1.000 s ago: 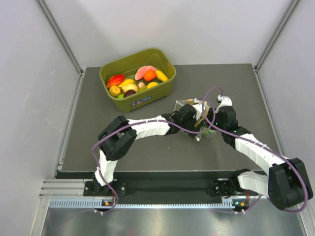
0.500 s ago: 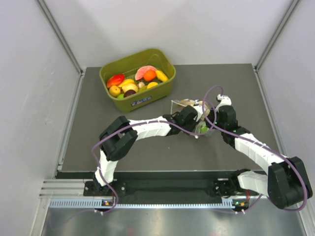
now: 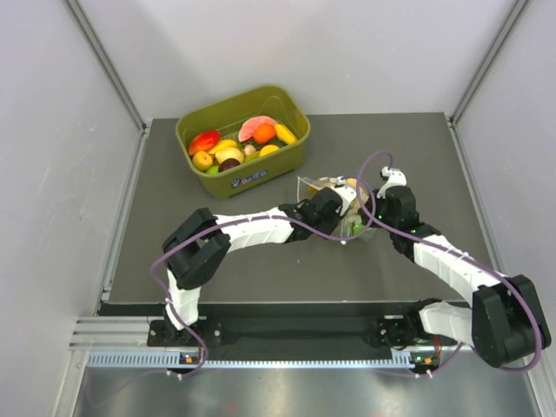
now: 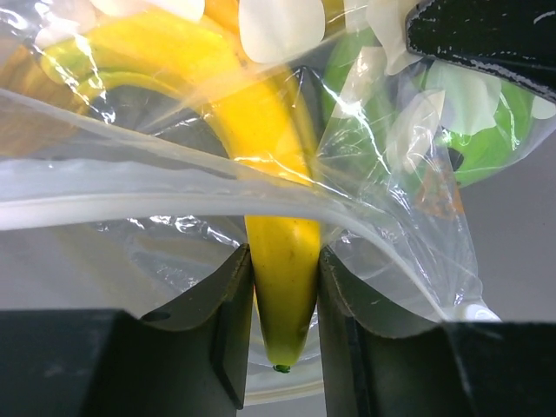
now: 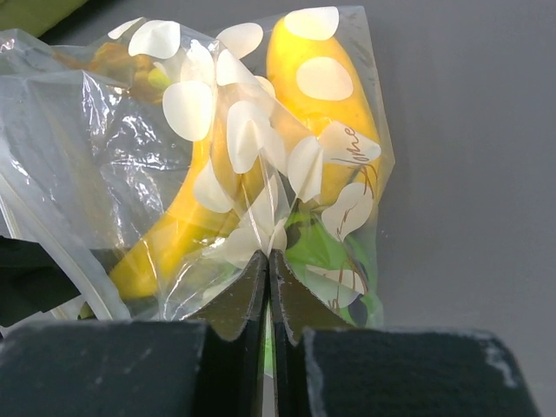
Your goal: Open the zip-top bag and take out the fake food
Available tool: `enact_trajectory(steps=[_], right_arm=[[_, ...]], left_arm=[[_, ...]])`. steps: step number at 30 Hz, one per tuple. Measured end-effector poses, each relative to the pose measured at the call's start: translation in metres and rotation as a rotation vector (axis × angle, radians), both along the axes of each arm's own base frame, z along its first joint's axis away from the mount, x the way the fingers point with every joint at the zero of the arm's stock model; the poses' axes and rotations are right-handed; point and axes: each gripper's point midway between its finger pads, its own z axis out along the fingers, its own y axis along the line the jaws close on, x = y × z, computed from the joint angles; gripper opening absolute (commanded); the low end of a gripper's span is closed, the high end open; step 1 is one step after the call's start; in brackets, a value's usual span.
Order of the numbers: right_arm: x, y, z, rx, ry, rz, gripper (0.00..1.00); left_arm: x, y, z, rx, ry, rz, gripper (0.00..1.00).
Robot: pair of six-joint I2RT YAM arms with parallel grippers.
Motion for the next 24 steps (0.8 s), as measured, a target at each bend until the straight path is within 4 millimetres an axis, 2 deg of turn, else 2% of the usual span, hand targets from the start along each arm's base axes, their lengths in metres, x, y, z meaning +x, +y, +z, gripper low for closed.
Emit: enact_trajectory(steps=[2,5,9,12,19,22,24], right_arm=[[0.0,0.001,0.0,0.003,0.001,0.004,0.0],[0.0,0.002,0.0,0.006,0.002,0.009,0.0],[0.0,0.0,0.0,0.002,0.0,0.002,0.0],[0.001,0.0,0.0,0.001,-0.001,0.001,0.0],[0.001,0.0,0.0,0.0,-0.001,-0.001,0.0],[0.001,0.0,0.0,-0.001,-0.001,-0.002,0.0],[0.001,0.0,0.0,-0.001,-0.001,-0.002,0.0]], left_arm=[[0.0,0.001,0.0,-0.002,0.003,0.005,0.34],[-0.002,0.006,0.005,-0.006,0.006,0.013,0.49],[-0.01,0.02,0.012,-0.021,0.024,0.006,0.6],[-0.013,0.022,0.015,-0.036,0.037,-0.001,0.6],[-0.021,0.013,0.016,-0.079,0.08,-0.037,0.61],[-0.021,0.008,0.015,-0.096,0.084,-0.048,0.55],[-0.021,0.007,0.01,-0.093,0.091,-0.051,0.47]])
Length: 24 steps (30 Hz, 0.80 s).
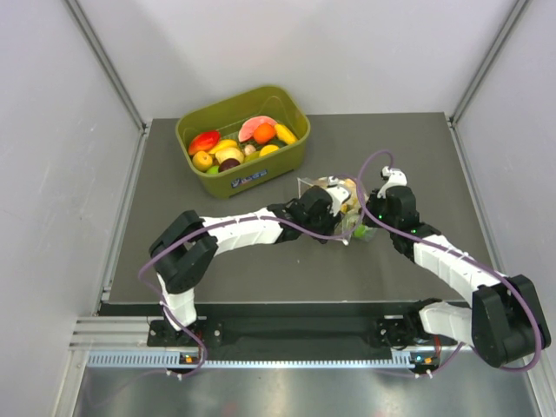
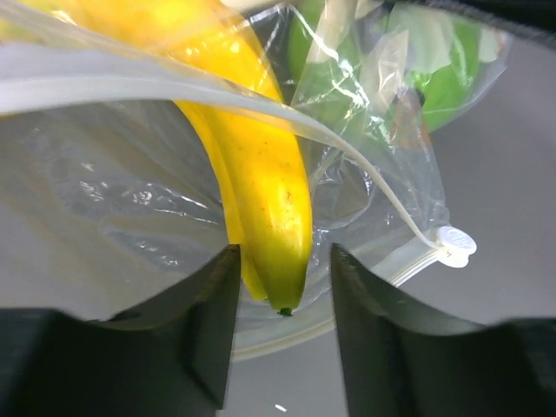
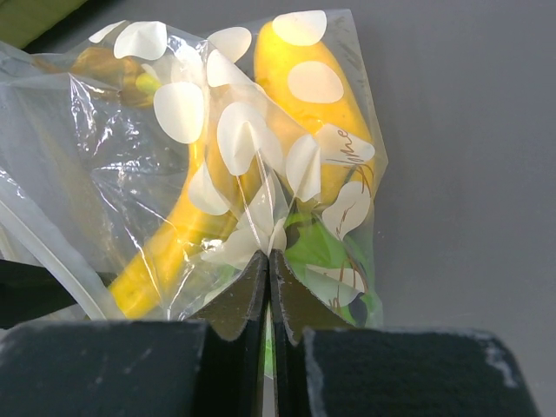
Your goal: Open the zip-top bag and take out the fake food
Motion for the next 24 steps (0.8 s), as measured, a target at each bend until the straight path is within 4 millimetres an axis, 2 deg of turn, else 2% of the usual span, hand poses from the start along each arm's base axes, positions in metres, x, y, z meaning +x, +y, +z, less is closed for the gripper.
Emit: enact_trajectory(steps=[2,3,5,6,11,14,21,24], right_arm=[[0.0,0.0,0.0,0.0,0.0,0.0,0.0],[0.0,0.0,0.0,0.0,0.0,0.001,0.0],[0.0,0.0,0.0,0.001,0.001,0.001,0.0],[0.0,0.0,0.0,0.001,0.0,0.001,0.0],[0.0,0.0,0.0,0.001,0.0,0.001,0.0],[0.0,0.0,0.0,0.001,-0.001,0.001,0.0],[0.0,0.0,0.0,0.001,-0.001,0.001,0.0],[0.0,0.0,0.0,0.001,-0.001,0.001,0.0]], left_arm=[[-0.001,0.0,-0.008,0.01,0.012,-0.002,0.37],[-0.001,0.0,-0.011,0.017,0.017,-0.001,0.26],[-0.001,0.001,-0.018,0.033,0.024,0.001,0.13],[0.0,0.003,-0.018,0.039,0.02,0.005,0.02],[0.004,0.005,-0.016,0.047,0.003,0.021,0.0],[0.005,0.008,-0.006,0.039,-0.01,0.032,0.0],[0.013,0.017,0.047,-0.059,-0.063,0.06,0.0],[0.012,0.023,0.06,-0.095,-0.061,0.063,0.0]])
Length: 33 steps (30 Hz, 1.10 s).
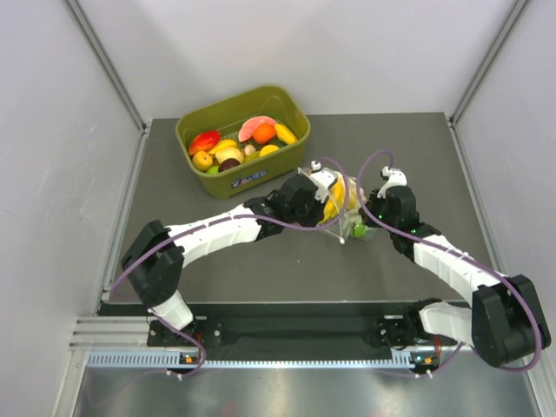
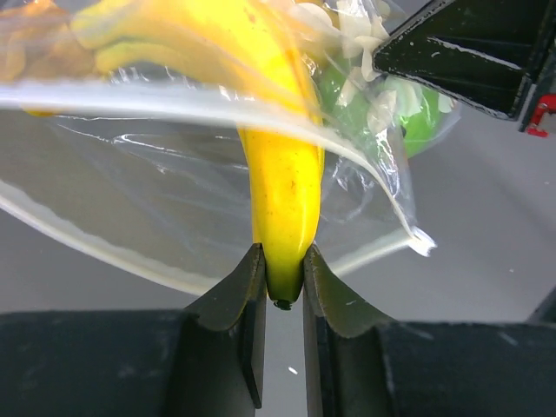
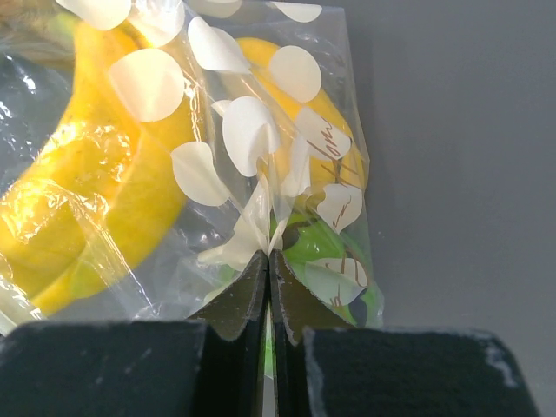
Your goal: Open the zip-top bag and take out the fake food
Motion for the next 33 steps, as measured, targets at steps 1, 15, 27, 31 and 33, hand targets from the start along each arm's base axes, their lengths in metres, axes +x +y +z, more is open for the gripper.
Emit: enact_trajectory(steps=[1,15,27,31,33], right_arm=[[0.0,0.0,0.0,0.0,0.0,0.0,0.0],[0.0,0.0,0.0,-0.001,0.001,-0.001,0.0],[0.002,-0.001,0.0,-0.003,-0.003,-0.005,0.0],[0.002,0.0,0.0,-0.002,-0.003,-0.004,0.0],[0.002,-0.001,0.0,-0.003,-0.003,-0.005,0.0]], left_arm=[[-0.001,0.002,0.002,-0.008,0.003,0.001,0.0],[-0.036,0.025,0.017,-0.037,0.103,-0.092,0.0],[-0.079,0.044,0.045,-0.069,0.165,-0.187,0.0],[-0.091,0.057,0.04,-0.031,0.213,-0.187,0.0],[-0.097,0.065,0.04,-0.017,0.229,-0.181,0.0]])
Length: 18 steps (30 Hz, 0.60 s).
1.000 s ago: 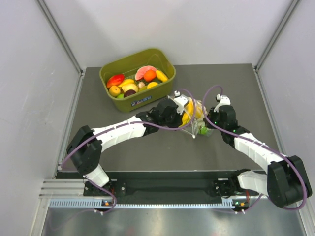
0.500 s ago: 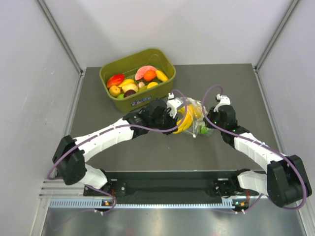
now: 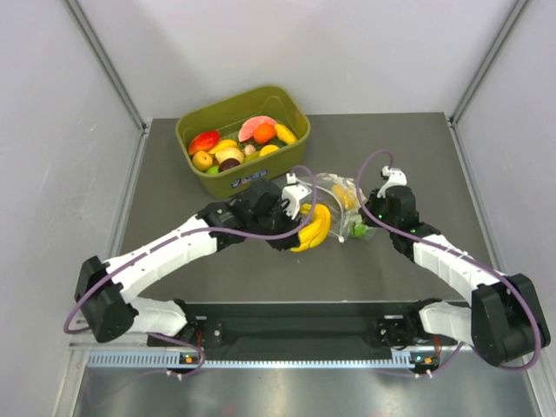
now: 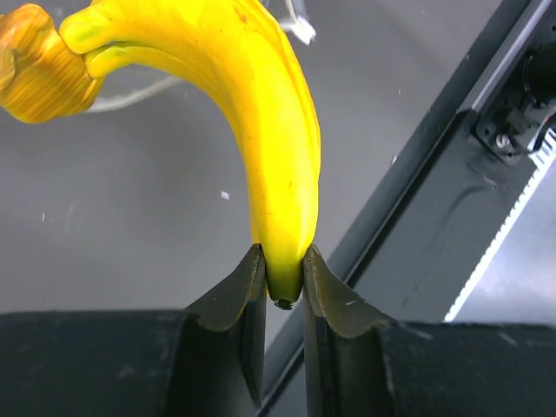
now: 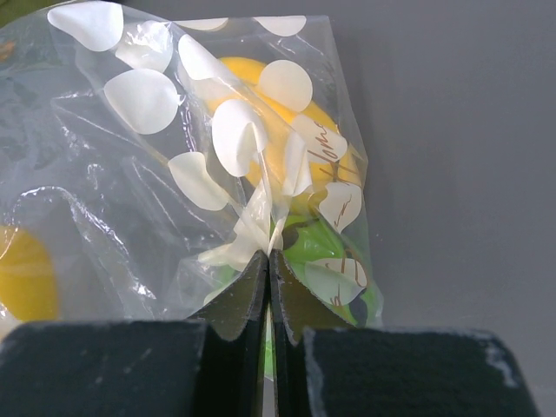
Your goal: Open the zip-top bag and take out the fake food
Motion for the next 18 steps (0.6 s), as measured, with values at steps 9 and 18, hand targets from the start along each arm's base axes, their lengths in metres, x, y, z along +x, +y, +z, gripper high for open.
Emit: enact_trajectory(steps=[9,18], right_arm=[[0.0,0.0,0.0,-0.001,0.0,0.001,0.0],[0.0,0.0,0.0,-0.001,-0.001,0.001,0.0]], left_arm=[[-0.023,0.042,0.04,-0.036,-0.034,0.083,0.0],[-0.012,0.08,0.066,-0.062,-0.114,0.266,0.0]])
